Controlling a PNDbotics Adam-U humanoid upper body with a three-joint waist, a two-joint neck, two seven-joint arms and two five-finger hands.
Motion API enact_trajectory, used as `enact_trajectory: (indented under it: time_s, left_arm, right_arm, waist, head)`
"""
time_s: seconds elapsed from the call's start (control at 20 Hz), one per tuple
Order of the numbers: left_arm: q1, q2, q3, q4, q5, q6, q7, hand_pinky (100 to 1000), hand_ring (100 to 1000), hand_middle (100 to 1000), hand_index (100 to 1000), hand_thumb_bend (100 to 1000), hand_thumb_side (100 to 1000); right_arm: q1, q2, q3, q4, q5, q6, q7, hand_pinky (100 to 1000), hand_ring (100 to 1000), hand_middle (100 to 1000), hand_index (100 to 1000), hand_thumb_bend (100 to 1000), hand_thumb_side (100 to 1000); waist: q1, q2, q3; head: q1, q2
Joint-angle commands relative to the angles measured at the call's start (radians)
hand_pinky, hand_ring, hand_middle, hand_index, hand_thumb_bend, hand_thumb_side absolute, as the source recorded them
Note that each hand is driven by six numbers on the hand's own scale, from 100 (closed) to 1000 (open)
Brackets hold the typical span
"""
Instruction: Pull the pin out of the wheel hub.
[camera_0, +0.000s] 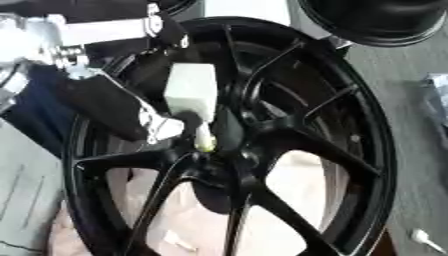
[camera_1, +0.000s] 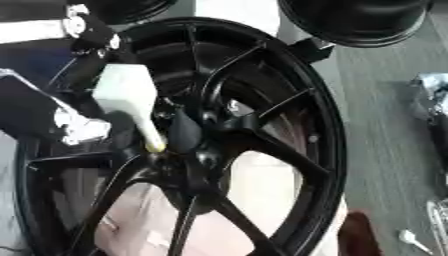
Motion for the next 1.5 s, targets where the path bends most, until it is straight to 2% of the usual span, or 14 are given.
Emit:
enact_trajectory:
  time_s: [0.05, 0.2, 0.4, 0.65, 0.95, 1.0, 1.1, 1.15, 1.2, 1.25, 1.3, 1.35, 1.4, 1.5]
  left_arm:
    - [0.02, 0.051, 0.085, -0.013, -0.038, 0.015, 0.032, 547, 354, 144, 290, 100, 206]
    - [0.082, 0.084, 0.153, -0.013, -0.078, 0.048, 0.074, 546, 353, 143, 289, 100, 205]
    - [0.136, 0.104, 0.249, -0.009, -0.056, 0.035, 0.133, 542, 351, 143, 292, 100, 237]
    - [0.256, 0.149, 0.378, 0.102, -0.115, 0.097, 0.213, 543, 355, 149, 300, 100, 250]
    - [0.418, 0.13, 0.541, 0.258, -0.181, 0.195, 0.312, 583, 399, 195, 362, 100, 274]
    - [0.443, 0.124, 0.565, 0.266, -0.172, 0.199, 0.328, 626, 449, 264, 433, 100, 259]
    - [0.497, 0.105, 0.619, 0.256, -0.15, 0.181, 0.361, 730, 600, 484, 656, 100, 196]
    - [0.522, 0.095, 0.645, 0.241, -0.136, 0.168, 0.377, 813, 736, 644, 792, 100, 256]
    - [0.548, 0.086, 0.671, 0.222, -0.121, 0.152, 0.393, 850, 790, 728, 850, 100, 470]
    - [0.576, 0.079, 0.699, 0.205, -0.105, 0.136, 0.41, 878, 816, 763, 879, 286, 656]
    - [0.604, 0.074, 0.727, 0.19, -0.088, 0.119, 0.427, 897, 831, 786, 900, 401, 844]
    - [0.632, 0.069, 0.755, 0.18, -0.071, 0.102, 0.444, 899, 833, 789, 904, 458, 978]
    - [0.659, 0.065, 0.781, 0.175, -0.054, 0.086, 0.461, 895, 830, 794, 910, 470, 1000]
    - [0.714, 0.059, 0.814, 0.171, -0.021, 0.052, 0.494, 886, 823, 792, 908, 397, 1000]
  right_arm:
    - [0.001, -0.024, -0.015, -0.019, 0.003, -0.001, -0.01, 798, 818, 620, 731, 100, 518]
    - [0.006, -0.026, -0.024, -0.023, 0.005, 0.0, -0.02, 798, 818, 620, 731, 100, 516]
    - [0.006, -0.028, -0.027, -0.027, 0.008, 0.001, -0.023, 797, 817, 620, 732, 100, 503]
    - [0.029, -0.029, -0.073, -0.039, 0.018, 0.005, -0.068, 797, 817, 620, 732, 100, 493]
    - [0.034, -0.032, -0.079, -0.043, 0.018, 0.007, -0.08, 797, 817, 620, 732, 100, 488]
    - [0.033, -0.031, -0.08, -0.043, 0.018, 0.007, -0.081, 796, 816, 620, 732, 100, 487]
    - [0.029, -0.03, -0.081, -0.043, 0.017, 0.007, -0.083, 796, 816, 620, 732, 100, 487]
    - [0.027, -0.031, -0.081, -0.044, 0.016, 0.007, -0.084, 796, 816, 620, 732, 100, 487]
    - [0.024, -0.031, -0.08, -0.045, 0.016, 0.006, -0.083, 796, 816, 620, 732, 100, 488]
    - [0.021, -0.031, -0.078, -0.045, 0.015, 0.006, -0.082, 796, 816, 620, 732, 100, 489]
    - [0.017, -0.031, -0.076, -0.045, 0.014, 0.005, -0.081, 796, 816, 620, 732, 100, 490]
    - [0.014, -0.031, -0.074, -0.046, 0.012, 0.005, -0.079, 796, 816, 620, 732, 100, 491]
    - [0.01, -0.032, -0.072, -0.046, 0.011, 0.004, -0.077, 796, 816, 620, 732, 100, 492]
    - [0.005, -0.032, -0.068, -0.046, 0.009, 0.003, -0.073, 796, 816, 620, 732, 100, 491]
  waist:
    - [0.001, -0.029, 0.009]
    - [-0.002, -0.03, 0.021]
    - [-0.002, -0.029, 0.019]
    - [-0.024, -0.044, 0.094]
    - [-0.02, -0.058, 0.076]
    - [-0.02, -0.058, 0.071]
    - [-0.019, -0.055, 0.063]
    - [-0.018, -0.054, 0.059]
    - [-0.017, -0.052, 0.054]
    - [-0.016, -0.05, 0.05]
    - [-0.015, -0.049, 0.045]
    - [-0.013, -0.047, 0.04]
    - [-0.012, -0.046, 0.035]
    - [-0.009, -0.047, 0.024]
  head:
    - [-0.014, 0.006]
    - [-0.024, 0.011]
    - [-0.033, 0.013]
    - [-0.095, 0.024]
    - [-0.097, 0.026]
    - [-0.101, 0.022]
    - [-0.105, 0.012]
    - [-0.104, 0.008]
    - [-0.101, 0.004]
    - [-0.098, 0.0]
    - [-0.095, -0.003]
    - [-0.09, -0.007]
    - [-0.085, -0.011]
    - [-0.075, -0.016]
